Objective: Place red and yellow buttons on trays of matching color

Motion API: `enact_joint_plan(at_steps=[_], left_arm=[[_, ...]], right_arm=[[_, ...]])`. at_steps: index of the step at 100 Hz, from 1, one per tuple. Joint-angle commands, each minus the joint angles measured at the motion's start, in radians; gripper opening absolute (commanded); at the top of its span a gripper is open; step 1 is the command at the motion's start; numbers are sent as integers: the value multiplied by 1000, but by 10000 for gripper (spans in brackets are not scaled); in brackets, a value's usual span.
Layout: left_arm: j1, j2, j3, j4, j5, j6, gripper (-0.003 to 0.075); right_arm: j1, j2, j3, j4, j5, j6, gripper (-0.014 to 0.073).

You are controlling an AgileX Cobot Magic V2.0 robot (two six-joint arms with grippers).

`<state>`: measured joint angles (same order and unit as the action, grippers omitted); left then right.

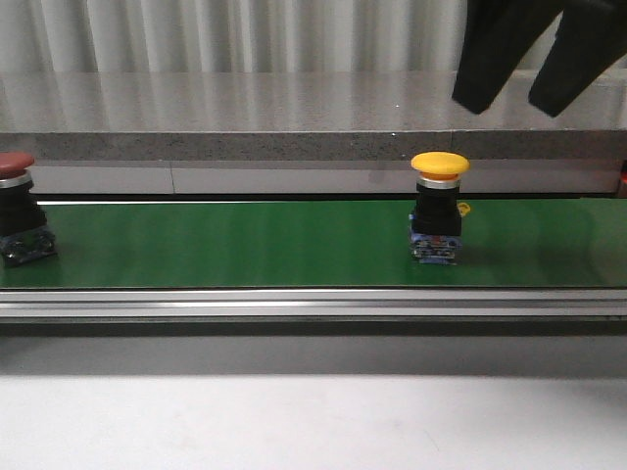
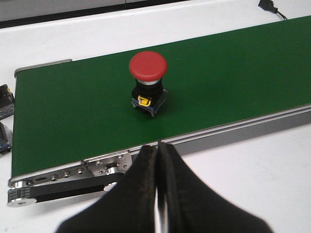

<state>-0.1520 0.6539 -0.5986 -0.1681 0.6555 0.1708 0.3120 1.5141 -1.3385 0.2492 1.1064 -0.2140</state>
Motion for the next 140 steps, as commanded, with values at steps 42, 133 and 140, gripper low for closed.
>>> enact_joint_plan(at_steps=[42, 133, 140], left_arm=[[-9, -1, -26, -8, -74, 3, -20], [-9, -1, -26, -8, -74, 3, -20], [-9, -1, -26, -8, -74, 3, -20]], right_arm=[[1, 190, -107, 10, -7, -44, 321], [-504, -179, 164, 4, -26, 273, 91], [-576, -200, 186, 4, -16, 284, 91]])
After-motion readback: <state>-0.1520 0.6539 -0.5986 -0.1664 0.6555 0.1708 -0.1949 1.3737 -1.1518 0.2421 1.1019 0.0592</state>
